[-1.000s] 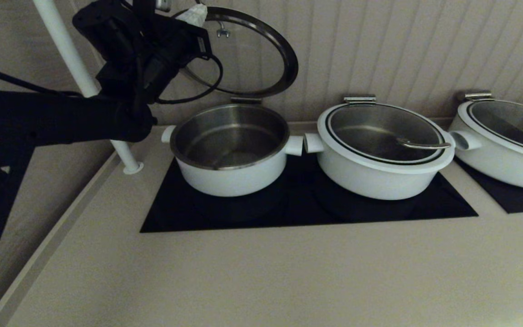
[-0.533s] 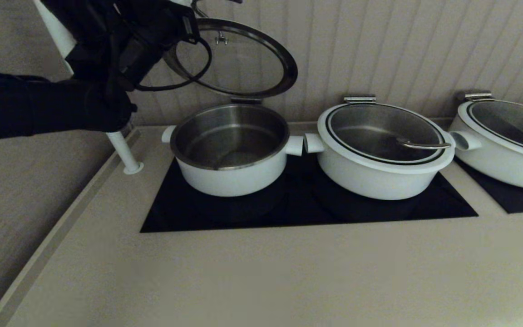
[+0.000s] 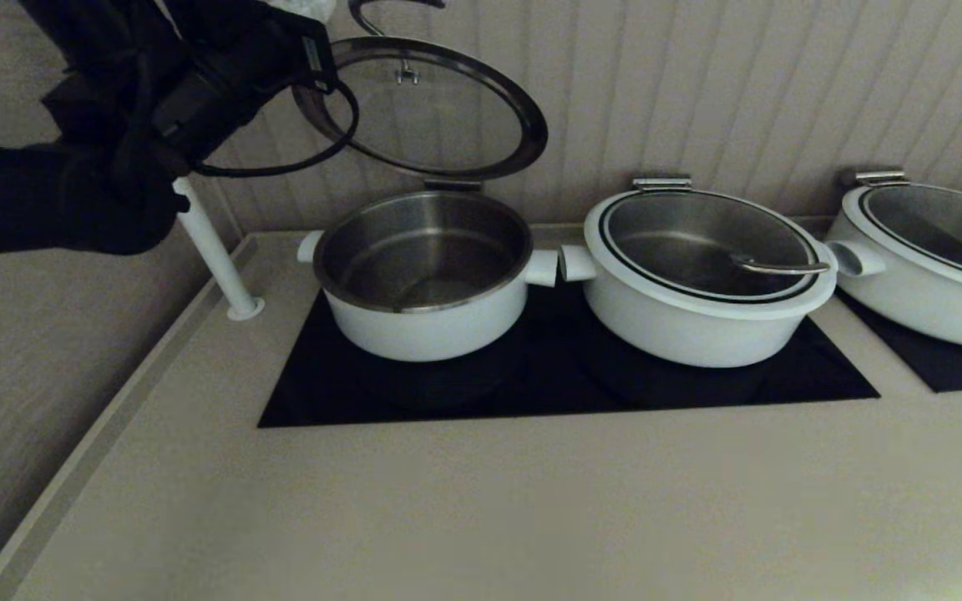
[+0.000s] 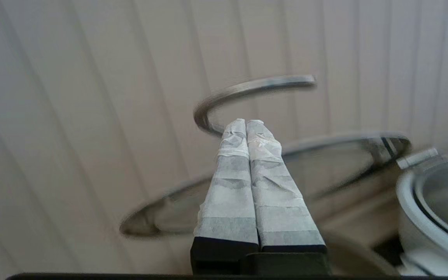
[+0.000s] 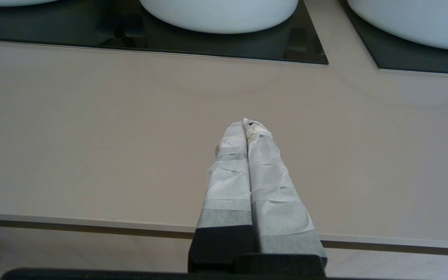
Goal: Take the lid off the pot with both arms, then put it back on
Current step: Open the pot lid completely
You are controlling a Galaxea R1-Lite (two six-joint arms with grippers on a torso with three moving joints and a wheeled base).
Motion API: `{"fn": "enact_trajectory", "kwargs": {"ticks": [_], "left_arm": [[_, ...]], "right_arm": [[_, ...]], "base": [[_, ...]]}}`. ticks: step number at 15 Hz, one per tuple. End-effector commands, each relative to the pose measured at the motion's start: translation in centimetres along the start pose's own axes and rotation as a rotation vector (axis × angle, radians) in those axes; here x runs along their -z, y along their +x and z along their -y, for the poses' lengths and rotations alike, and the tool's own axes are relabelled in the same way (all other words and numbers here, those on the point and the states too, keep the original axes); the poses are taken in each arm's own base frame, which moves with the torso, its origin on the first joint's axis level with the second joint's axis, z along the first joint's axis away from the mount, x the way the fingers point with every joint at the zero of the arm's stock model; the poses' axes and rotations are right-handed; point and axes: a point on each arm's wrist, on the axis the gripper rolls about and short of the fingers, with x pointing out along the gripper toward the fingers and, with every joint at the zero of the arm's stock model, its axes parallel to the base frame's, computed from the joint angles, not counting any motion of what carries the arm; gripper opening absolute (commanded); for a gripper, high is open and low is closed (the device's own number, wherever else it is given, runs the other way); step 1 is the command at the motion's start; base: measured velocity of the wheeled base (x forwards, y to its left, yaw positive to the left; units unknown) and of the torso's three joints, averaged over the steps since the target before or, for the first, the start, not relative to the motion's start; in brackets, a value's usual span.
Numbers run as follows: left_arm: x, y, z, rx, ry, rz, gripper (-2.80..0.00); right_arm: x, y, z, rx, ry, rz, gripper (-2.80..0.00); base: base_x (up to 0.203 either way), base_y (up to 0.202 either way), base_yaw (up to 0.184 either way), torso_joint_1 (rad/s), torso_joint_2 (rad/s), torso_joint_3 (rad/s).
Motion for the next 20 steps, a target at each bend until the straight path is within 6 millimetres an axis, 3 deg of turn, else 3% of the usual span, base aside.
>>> {"fn": "enact_trajectory", "kwargs": {"ticks": [1, 7, 20], "left_arm": [[-2.2, -0.8, -0.3, 0.005, 0.001, -0.008, -2.8], [-4.3, 0.3, -0.8, 0.024, -0.002, -0.077, -2.8], [-2.0, 1.0, -0.6, 0.048, -0.011, -0.213, -2.8]], "right_arm": [[0.0, 0.0, 0.0, -0.001, -0.001, -0.002, -2.8], [0.0, 0.0, 0.0, -0.001, -0.001, -0.001, -2.8], [0.0, 0.0, 0.0, 0.0, -0.001, -0.001, -2.8]], "base": [[0.0, 0.0, 0.0, 0.0, 0.0, 0.0], [0.0, 0.0, 0.0, 0.0, 0.0, 0.0], [0.0, 0.0, 0.0, 0.0, 0.0, 0.0]]}}
